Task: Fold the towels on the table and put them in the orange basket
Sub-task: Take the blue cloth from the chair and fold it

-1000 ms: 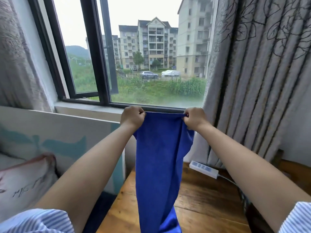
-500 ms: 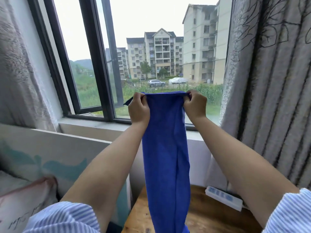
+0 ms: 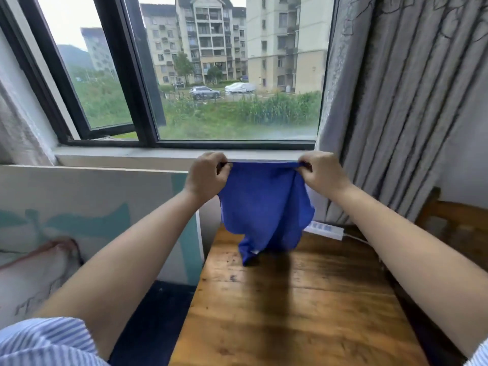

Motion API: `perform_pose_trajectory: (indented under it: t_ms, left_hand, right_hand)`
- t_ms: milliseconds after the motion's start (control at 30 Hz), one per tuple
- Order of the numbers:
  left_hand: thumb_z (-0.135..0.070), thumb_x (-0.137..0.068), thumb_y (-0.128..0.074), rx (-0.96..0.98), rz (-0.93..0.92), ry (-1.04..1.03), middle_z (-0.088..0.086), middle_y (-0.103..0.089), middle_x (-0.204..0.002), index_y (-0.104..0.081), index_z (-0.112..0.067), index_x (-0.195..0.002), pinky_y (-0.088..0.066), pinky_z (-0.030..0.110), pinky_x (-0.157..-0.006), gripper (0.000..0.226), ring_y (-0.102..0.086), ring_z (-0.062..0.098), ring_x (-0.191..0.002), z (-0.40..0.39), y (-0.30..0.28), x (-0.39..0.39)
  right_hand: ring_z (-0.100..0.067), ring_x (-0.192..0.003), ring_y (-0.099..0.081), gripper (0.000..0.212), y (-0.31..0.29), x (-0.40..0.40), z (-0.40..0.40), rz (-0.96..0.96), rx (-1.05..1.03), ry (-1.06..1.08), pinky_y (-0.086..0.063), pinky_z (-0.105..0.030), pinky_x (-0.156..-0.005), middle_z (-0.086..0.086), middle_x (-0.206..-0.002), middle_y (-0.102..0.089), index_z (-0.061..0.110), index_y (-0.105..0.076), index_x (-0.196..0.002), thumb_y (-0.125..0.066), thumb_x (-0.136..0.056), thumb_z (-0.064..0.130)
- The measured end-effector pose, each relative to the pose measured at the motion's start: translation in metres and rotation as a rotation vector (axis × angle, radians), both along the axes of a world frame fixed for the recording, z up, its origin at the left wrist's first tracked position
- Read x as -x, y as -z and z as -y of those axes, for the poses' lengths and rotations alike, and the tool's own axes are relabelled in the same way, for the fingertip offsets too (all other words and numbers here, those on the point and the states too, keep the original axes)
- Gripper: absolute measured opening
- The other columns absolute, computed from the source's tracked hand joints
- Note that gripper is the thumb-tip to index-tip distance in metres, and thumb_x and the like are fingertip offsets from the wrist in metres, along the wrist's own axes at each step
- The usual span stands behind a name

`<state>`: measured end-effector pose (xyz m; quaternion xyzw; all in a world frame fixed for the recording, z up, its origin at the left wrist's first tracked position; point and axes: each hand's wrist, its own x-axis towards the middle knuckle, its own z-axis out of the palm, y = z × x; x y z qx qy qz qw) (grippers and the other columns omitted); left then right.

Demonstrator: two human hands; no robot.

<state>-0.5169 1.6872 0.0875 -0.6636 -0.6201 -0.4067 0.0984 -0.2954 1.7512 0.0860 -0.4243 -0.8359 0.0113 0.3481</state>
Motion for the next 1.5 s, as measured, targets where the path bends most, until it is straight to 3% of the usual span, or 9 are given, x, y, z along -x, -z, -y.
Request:
perform_pose_trajectory:
  t_ms: [233, 467, 700, 800, 900, 967, 1067, 1300, 1500]
  left_hand:
    - [-0.015, -0.086, -0.057, 0.895, -0.3, 0.308, -0.005, -0.051, -0.064, -0.063, -0.004, -0.078, -0.031, 0.022, -0.055, 0.015, -0.046, 0.015, -0.067, 0.077, 0.082, -0.009]
    - [-0.019, -0.091, -0.054, 1.56, -0.268, 0.363, -0.001, -0.046, -0.062, -0.049, -0.017, -0.064, -0.04, 0.014, -0.045, 0.027, -0.043, 0.01, -0.053, 0.086, 0.15, -0.028]
    - [-0.017, -0.094, -0.048, 1.526, -0.126, 0.246, 0.001, -0.057, -0.063, -0.049, -0.014, -0.067, -0.044, 0.015, -0.042, 0.027, -0.053, 0.01, -0.049, 0.033, 0.164, -0.024]
    - [-0.013, -0.092, -0.044, 1.108, -0.03, 0.063, 0.013, -0.067, -0.082, -0.056, -0.008, -0.079, -0.052, 0.026, -0.062, 0.019, -0.068, 0.026, -0.075, -0.011, 0.17, -0.021]
    - [-0.012, -0.092, -0.044, 0.679, 0.13, -0.079, 0.019, -0.061, -0.112, -0.042, -0.006, -0.131, -0.043, 0.036, -0.081, 0.04, -0.056, 0.035, -0.104, -0.054, 0.183, -0.018]
    - [-0.013, -0.091, -0.045, 0.716, 0.16, -0.047, 0.016, -0.059, -0.111, -0.021, -0.011, -0.144, -0.04, 0.034, -0.076, 0.059, -0.056, 0.03, -0.098, -0.074, 0.206, -0.016]
    - [-0.016, -0.09, -0.044, 0.926, 0.103, -0.085, 0.014, -0.057, -0.117, -0.013, -0.015, -0.146, -0.04, 0.032, -0.073, 0.064, -0.056, 0.03, -0.1, -0.078, 0.262, -0.014]
    - [-0.013, -0.091, -0.04, 1.412, 0.098, -0.279, 0.018, -0.049, -0.132, -0.04, 0.0, -0.127, -0.042, 0.034, -0.092, 0.039, -0.048, 0.033, -0.12, -0.03, 0.366, 0.0]
    - [-0.016, -0.096, -0.038, 1.472, 0.324, -0.538, 0.023, -0.047, -0.133, -0.04, 0.004, -0.126, -0.039, 0.035, -0.097, 0.036, -0.045, 0.036, -0.124, -0.002, 0.401, 0.004]
  right_hand:
    - [-0.018, -0.06, -0.067, 0.018, 0.097, -0.035, 0.095, 0.513, 0.701, -0.083, -0.046, -0.017, -0.05, 0.004, -0.06, -0.051, 0.011, -0.052, -0.069, -0.057, -0.085, 0.006]
    - [-0.01, -0.04, -0.062, 0.014, 0.159, -0.036, 0.109, 0.695, 1.343, -0.054, -0.052, -0.021, -0.043, -0.006, -0.048, -0.061, 0.008, -0.055, -0.074, -0.055, -0.086, 0.0]
    - [-0.011, -0.041, -0.059, 0.006, 0.168, -0.023, 0.065, 0.699, 1.21, 0.084, -0.047, -0.018, -0.037, -0.008, -0.058, -0.061, 0.003, -0.058, -0.08, -0.058, -0.085, 0.006]
    - [-0.027, -0.07, -0.064, 0.01, 0.178, -0.012, 0.014, 0.439, 0.757, 0.265, -0.05, -0.026, -0.056, -0.016, -0.081, -0.068, 0.004, -0.063, -0.082, -0.053, -0.081, 0.004]
    - [-0.032, -0.108, -0.057, 0.039, 0.187, 0.0, -0.033, -0.023, 0.616, 0.301, -0.043, -0.031, -0.087, -0.018, -0.122, -0.059, 0.003, -0.049, -0.126, -0.049, -0.087, 0.006]
    - [-0.03, -0.109, -0.057, 0.056, 0.206, 0.005, -0.053, -0.12, 0.724, 0.219, -0.041, -0.031, -0.092, -0.014, -0.13, -0.053, 0.01, -0.029, -0.141, -0.049, -0.089, 0.008]
    - [-0.031, -0.111, -0.056, 0.042, 0.261, -0.004, -0.06, 0.02, 0.858, 0.237, -0.041, -0.033, -0.093, -0.013, -0.124, -0.059, 0.007, -0.047, -0.13, -0.049, -0.089, 0.01]
    - [-0.031, -0.108, -0.056, 0.028, 0.376, -0.051, -0.014, 0.269, 1.135, 0.502, -0.043, -0.031, -0.084, -0.018, -0.114, -0.063, 0.0, -0.059, -0.109, -0.053, -0.089, 0.018]
    - [-0.034, -0.099, -0.056, 0.028, 0.409, -0.054, 0.007, 0.238, 1.18, 0.606, -0.041, -0.031, -0.071, -0.019, -0.106, -0.06, 0.0, -0.059, -0.099, -0.053, -0.09, 0.026]
